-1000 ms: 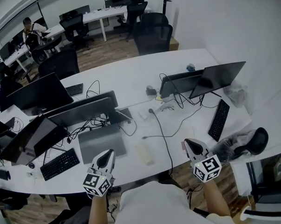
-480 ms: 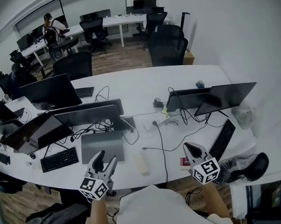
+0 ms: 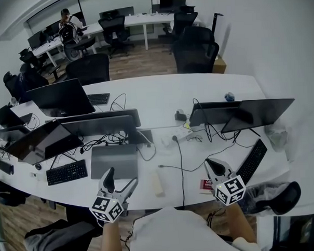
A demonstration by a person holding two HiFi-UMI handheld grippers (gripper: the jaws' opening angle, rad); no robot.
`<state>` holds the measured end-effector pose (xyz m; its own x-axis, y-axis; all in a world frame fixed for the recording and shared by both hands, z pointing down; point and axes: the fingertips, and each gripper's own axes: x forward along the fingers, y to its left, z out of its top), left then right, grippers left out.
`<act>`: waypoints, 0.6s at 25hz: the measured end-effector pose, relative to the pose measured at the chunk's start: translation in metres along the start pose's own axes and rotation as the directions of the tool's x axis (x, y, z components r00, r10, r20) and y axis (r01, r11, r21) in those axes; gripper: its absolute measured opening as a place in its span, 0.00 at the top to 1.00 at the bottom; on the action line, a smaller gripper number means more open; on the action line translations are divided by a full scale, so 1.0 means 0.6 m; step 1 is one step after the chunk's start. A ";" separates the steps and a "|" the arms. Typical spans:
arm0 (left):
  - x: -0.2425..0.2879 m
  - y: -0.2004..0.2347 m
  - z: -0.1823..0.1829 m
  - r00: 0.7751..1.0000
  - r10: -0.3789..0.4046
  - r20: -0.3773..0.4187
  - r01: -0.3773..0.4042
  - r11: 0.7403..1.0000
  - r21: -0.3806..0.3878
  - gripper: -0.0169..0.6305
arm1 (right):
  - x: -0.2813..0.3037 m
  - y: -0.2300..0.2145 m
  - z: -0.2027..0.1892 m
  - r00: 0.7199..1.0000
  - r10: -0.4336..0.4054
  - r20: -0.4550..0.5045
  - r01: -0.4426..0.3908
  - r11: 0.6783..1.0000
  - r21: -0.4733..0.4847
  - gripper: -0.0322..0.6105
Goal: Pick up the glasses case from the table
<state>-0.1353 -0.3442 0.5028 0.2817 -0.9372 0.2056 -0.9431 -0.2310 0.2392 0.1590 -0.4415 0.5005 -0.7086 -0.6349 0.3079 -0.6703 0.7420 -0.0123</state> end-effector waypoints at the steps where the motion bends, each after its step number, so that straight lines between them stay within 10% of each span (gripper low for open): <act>1: 0.002 -0.001 -0.001 1.000 0.004 -0.003 -0.004 1.000 -0.003 0.31 | 0.001 -0.004 -0.003 1.000 0.003 -0.002 -0.003 1.000 0.003 0.96; 15: 0.103 -0.037 -0.081 0.990 -0.030 -0.140 0.019 0.997 -0.078 0.31 | 0.004 -0.051 -0.066 0.997 0.030 -0.066 -0.027 0.998 0.048 0.96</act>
<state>-0.0886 -0.3844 0.5564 0.3322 -0.8838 0.3295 -0.9208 -0.2281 0.3165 0.1865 -0.4570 0.5391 -0.7123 -0.5966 0.3698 -0.6608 0.7476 -0.0666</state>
